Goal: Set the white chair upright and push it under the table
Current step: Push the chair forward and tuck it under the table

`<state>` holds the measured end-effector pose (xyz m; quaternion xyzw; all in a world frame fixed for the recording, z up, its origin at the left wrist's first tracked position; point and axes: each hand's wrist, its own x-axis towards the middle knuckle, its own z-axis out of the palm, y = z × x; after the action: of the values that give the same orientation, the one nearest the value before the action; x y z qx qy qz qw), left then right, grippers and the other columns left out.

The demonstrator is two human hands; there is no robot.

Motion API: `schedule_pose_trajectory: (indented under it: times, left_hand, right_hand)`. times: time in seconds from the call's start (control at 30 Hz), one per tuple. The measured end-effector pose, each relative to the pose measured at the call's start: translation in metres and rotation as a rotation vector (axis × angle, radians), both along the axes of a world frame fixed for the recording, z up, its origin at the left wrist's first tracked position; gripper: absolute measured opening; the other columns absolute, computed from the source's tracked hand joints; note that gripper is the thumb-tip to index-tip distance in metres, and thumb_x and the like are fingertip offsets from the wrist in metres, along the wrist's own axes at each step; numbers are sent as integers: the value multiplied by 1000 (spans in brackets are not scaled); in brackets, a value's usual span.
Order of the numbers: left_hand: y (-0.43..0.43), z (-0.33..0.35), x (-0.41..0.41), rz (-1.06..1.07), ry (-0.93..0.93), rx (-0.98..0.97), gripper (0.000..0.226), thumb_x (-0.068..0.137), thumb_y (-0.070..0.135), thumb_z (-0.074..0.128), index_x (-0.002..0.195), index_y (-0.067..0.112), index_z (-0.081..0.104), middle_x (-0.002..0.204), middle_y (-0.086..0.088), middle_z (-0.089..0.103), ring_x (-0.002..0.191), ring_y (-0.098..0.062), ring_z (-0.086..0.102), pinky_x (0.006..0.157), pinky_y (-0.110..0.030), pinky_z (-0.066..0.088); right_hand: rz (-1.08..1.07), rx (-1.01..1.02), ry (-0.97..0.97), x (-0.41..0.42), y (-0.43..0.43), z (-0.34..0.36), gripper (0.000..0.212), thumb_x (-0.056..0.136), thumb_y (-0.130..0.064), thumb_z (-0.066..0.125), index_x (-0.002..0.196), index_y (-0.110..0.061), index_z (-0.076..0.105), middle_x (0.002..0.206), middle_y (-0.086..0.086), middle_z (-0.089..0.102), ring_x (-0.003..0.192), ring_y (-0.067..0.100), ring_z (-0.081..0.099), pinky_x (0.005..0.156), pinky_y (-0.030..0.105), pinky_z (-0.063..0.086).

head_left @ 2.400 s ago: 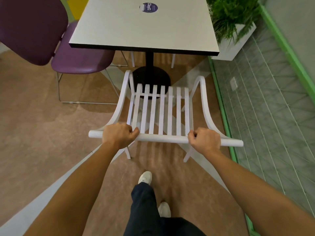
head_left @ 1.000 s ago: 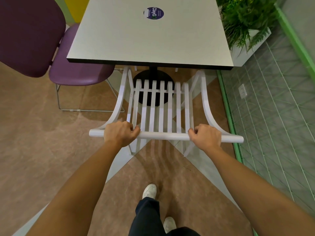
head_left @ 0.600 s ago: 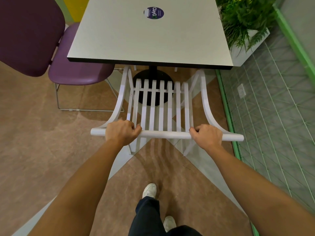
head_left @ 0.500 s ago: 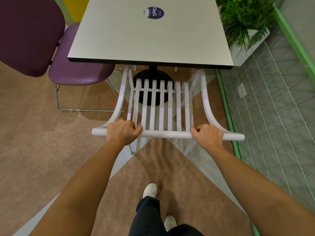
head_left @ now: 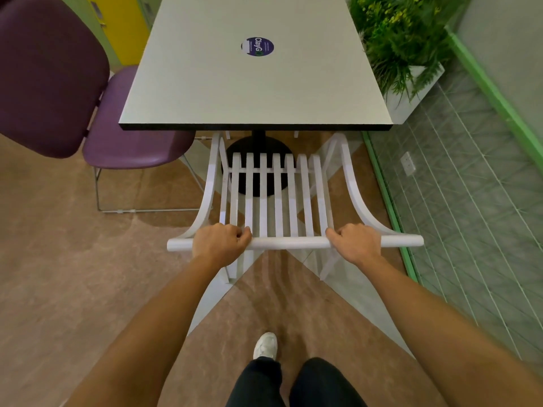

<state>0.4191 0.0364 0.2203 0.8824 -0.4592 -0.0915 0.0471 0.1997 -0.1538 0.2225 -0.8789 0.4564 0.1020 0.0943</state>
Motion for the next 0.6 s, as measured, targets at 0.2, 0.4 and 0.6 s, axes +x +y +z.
schedule_pose_trajectory:
  times: [0.2,0.4,0.6]
  left_hand:
    - [2,0,-2,2,4,-1,53,87,56,31,75,24,72,52,5,57,44,-8,47,42,-18,30]
    - [5,1,-8,9,-2,3,54,86,55,30,76,23,72,53,6,54,43,-8,45,41,-18,28]
    - [11,0,-16,21,-1,-7,57,86,55,29,73,21,73,50,6,52,42,-8,46,41,-17,29]
  right_hand:
    - [57,-69,58,-1,4,-1,47,89,-46,33,67,-15,62,64,3,58,63,20,53,58,28,34]
    - [108,-35,71,-5,6,1,43,91,-43,33,70,-16,59,64,3,56,65,20,54,61,30,37]
    - [141,-68,74,-11,8,-1,37,91,-42,38,74,-17,60,71,6,64,68,22,58,63,31,42]
